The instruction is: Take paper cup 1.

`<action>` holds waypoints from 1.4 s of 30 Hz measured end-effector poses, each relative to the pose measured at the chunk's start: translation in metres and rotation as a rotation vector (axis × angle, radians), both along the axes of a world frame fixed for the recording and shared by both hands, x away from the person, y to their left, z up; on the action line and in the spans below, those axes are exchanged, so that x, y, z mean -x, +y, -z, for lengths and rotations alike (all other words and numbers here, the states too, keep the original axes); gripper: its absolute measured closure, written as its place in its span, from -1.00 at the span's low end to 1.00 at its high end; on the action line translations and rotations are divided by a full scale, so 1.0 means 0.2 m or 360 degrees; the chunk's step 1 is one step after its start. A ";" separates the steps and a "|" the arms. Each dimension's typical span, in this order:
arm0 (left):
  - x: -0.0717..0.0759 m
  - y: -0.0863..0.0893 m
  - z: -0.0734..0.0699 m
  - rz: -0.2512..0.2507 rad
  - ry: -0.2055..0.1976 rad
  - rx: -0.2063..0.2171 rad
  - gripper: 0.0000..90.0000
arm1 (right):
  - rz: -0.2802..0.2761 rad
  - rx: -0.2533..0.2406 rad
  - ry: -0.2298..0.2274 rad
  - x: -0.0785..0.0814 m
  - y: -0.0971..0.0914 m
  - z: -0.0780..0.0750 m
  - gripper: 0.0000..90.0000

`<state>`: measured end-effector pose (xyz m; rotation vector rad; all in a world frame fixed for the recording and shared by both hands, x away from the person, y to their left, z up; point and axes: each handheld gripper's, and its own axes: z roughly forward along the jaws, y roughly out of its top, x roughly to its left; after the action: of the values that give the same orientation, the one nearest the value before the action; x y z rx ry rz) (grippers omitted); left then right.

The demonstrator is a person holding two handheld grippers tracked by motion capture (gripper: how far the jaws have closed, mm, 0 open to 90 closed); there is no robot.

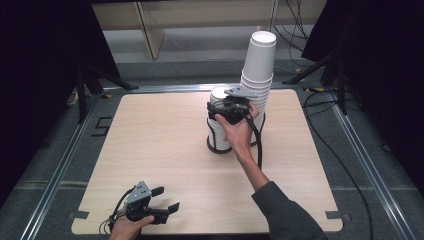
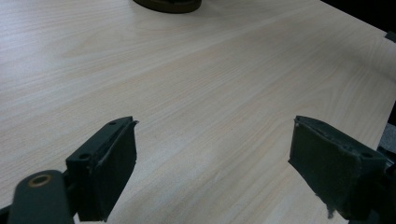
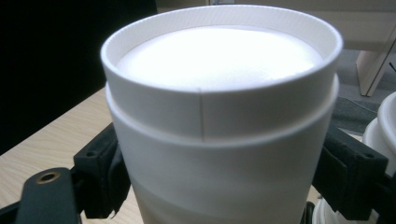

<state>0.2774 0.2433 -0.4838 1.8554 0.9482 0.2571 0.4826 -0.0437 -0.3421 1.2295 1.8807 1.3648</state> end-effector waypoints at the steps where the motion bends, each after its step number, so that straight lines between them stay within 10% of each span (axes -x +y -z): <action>1: 0.00 0.00 0.00 0.0000 0.0000 0.0000 -0.68 | 0.0003 0.0001 0.0003 0.00 0.00 0.00 -0.61; 18: 0.00 0.01 -0.01 0.0016 0.0005 -0.0082 -0.68 | 0.0036 -0.0020 0.0023 0.01 0.00 -0.01 -0.59; 22: 0.00 -0.01 0.00 0.0004 0.0003 0.0016 -0.68 | 0.0066 -0.0019 0.0001 0.01 0.01 -0.03 -0.58; 42: 0.01 -0.02 0.00 0.0019 0.0000 0.0009 -0.68 | 0.0075 -0.0082 -0.0126 0.05 -0.03 -0.27 -0.58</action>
<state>0.2764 0.2402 -0.4844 1.8557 0.9365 0.2468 0.4721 -0.0502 -0.2876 1.2183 1.7622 1.4236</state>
